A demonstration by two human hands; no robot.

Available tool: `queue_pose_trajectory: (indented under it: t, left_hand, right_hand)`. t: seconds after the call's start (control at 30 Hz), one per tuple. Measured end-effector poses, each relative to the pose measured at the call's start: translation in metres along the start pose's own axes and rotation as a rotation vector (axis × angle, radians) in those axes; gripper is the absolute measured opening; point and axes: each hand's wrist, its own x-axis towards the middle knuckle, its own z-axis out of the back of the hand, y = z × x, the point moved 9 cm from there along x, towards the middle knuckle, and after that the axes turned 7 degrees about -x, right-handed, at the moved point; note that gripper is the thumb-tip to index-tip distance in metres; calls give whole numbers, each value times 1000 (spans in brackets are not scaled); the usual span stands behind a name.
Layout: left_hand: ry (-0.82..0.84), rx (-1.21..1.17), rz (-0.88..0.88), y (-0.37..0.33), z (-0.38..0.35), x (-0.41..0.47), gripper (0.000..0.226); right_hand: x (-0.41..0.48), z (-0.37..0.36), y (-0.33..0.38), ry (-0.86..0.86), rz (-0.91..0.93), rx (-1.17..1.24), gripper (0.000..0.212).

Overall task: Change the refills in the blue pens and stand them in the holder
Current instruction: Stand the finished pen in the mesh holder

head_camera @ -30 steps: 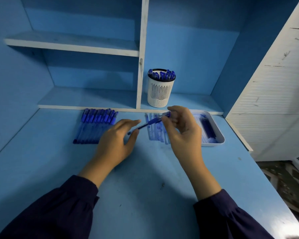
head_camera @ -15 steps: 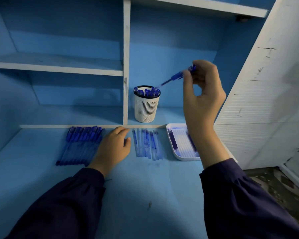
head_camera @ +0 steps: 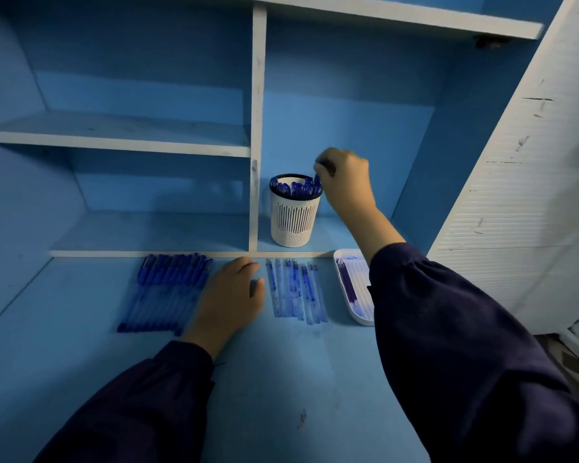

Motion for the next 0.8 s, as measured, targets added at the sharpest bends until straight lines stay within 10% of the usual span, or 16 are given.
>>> queue_pose_trajectory:
  t: [0.4,0.8]
  left_hand:
    - [-30,-9,-84,-11,3,-9,40]
    - [-187,112,-124,42,81,-47,48]
  right_hand:
    - [-82,4,-12,-35,-187,215,24]
    - [-167,-92,56,317,-95,261,28]
